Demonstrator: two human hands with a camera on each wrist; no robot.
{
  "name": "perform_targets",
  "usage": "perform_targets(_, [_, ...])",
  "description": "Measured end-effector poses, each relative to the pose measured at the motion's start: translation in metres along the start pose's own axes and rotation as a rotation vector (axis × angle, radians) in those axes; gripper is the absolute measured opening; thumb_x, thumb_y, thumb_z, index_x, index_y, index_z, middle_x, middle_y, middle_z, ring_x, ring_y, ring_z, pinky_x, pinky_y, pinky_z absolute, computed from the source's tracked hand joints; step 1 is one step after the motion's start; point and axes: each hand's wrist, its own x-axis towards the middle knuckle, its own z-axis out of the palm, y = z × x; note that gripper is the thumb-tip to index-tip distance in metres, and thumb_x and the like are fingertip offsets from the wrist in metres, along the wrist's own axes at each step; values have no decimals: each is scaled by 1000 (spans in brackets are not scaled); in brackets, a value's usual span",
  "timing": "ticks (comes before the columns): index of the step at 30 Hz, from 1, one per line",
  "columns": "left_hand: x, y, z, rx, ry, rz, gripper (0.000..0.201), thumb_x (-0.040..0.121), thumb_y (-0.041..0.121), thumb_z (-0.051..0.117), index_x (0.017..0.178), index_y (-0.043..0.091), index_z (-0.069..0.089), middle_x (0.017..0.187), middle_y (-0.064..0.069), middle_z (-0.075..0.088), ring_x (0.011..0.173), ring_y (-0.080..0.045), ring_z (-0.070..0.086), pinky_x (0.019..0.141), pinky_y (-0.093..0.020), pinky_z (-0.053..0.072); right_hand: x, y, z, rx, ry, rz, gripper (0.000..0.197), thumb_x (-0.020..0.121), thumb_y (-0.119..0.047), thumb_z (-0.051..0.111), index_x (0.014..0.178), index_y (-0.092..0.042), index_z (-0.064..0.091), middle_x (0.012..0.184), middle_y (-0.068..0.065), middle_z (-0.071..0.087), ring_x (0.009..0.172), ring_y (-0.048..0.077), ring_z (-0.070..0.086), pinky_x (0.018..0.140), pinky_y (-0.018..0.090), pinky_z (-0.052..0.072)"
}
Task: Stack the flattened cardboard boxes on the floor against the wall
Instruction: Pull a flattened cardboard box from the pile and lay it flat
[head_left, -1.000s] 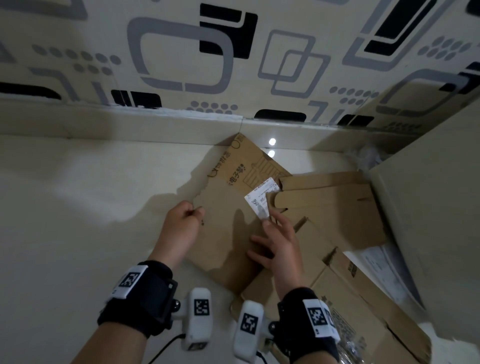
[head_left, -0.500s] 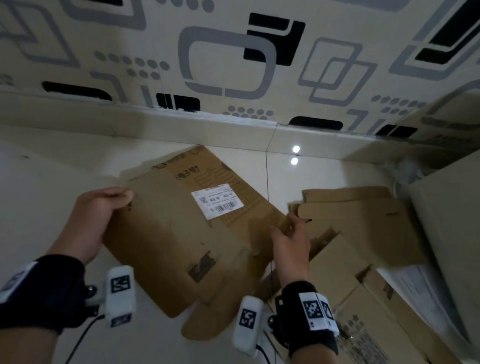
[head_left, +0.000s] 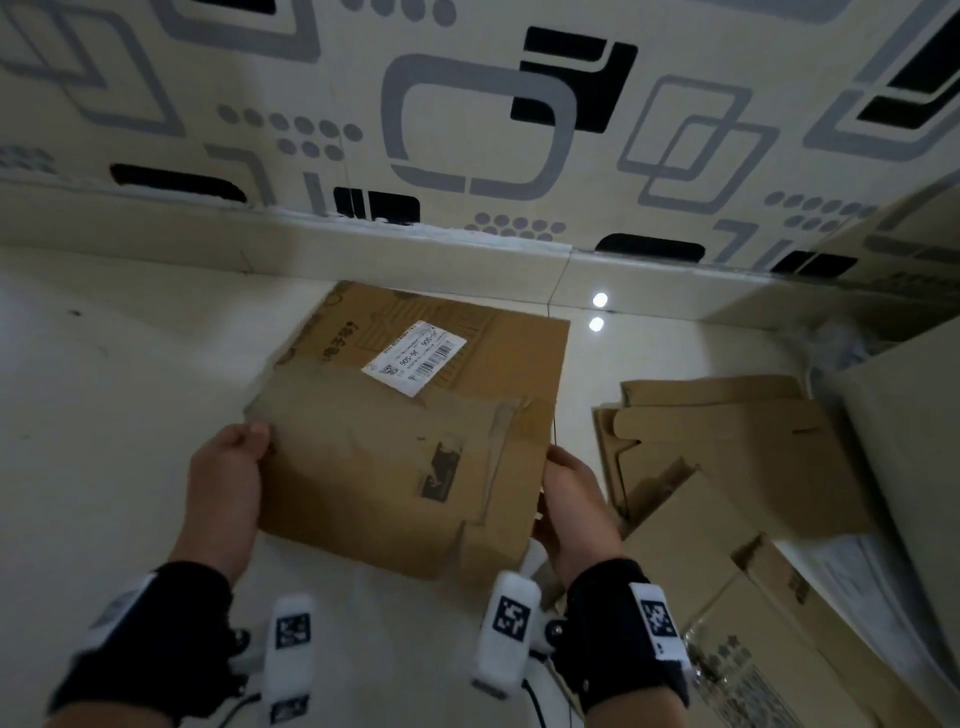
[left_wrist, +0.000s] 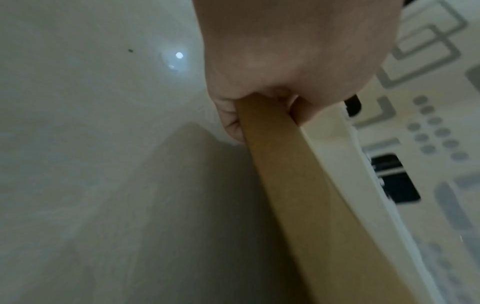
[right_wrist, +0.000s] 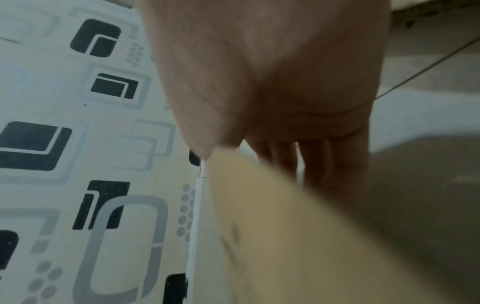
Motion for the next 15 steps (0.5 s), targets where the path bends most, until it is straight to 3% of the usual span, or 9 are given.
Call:
perform_targets(3, [-13,-14,14,154,87,71,27,104,24,44,96,2,56,93,-17,59,94,-36,55,77,-41,38,0,-3,0,172,95,13,34,99,-33,48,114,-20,75,105,11,81,95,31,72,79,41,57])
perform_targets(6, [-23,-13,23,223,121,77,26,106,26,37,103,2,46,80,-4,45,84,-27,47,72,-37,33,-2,-7,1,130,66,-21,40,98,-49,50,122,-25,72,115,1,79,108,25,71,94,47,56])
perform_targets(8, [-22,-8,25,300,97,100,27,106,27,39,101,1,46,78,-3,44,78,-27,45,68,-37,31,-1,-6,6,-71,74,-95,33,97,-34,59,129,-30,65,120,0,75,111,21,69,100,46,55])
perform_targets(11, [-10,-4,16,448,79,165,37,102,30,48,86,-2,56,77,-12,55,81,-33,52,71,-37,34,3,3,14,-247,94,-147,53,100,-4,47,147,-27,50,135,4,65,121,21,63,103,41,53])
perform_targets(13, [-4,-7,8,546,70,193,44,98,34,52,71,1,61,75,-19,61,76,-39,59,67,-39,39,3,8,15,-301,71,-152,60,99,4,40,150,-28,48,138,0,62,126,19,59,103,36,52])
perform_targets(15, [-1,-8,5,573,82,194,47,91,42,54,68,2,64,80,-24,63,76,-41,62,67,-42,47,4,11,13,-315,59,-167,59,97,4,39,142,-30,55,136,-3,63,127,18,59,104,34,52])
